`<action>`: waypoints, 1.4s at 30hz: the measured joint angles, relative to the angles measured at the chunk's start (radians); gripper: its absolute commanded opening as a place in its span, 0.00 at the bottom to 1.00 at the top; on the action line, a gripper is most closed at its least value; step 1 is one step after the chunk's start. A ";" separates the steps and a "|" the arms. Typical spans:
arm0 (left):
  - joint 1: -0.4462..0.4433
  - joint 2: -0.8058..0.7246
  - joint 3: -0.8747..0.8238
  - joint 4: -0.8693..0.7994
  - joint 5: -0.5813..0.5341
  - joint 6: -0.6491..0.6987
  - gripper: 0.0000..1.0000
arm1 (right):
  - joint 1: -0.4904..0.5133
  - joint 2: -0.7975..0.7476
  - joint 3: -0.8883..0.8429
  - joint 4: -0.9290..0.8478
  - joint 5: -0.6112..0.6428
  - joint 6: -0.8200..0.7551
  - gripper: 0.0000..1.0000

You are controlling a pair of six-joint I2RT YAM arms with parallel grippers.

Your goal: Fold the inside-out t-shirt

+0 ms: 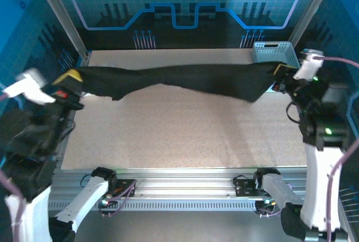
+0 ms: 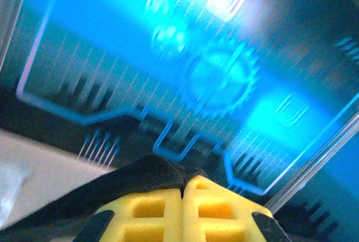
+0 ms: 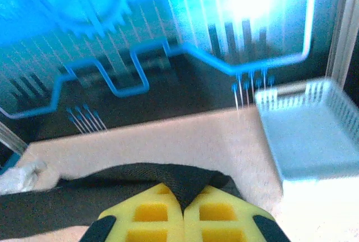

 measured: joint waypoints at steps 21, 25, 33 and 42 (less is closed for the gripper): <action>0.072 0.764 0.340 0.051 -0.021 0.156 0.00 | -0.003 0.369 0.135 0.074 -0.005 -0.031 0.00; 0.075 0.796 0.360 0.060 -0.004 0.164 0.00 | -0.003 0.417 0.135 0.098 -0.013 -0.035 0.00; 0.078 0.595 0.260 0.119 0.048 0.156 0.00 | -0.003 0.305 0.132 0.097 -0.023 -0.053 0.00; 0.078 0.195 0.262 0.121 0.130 0.119 0.00 | -0.003 -0.011 0.209 -0.002 0.003 -0.077 0.00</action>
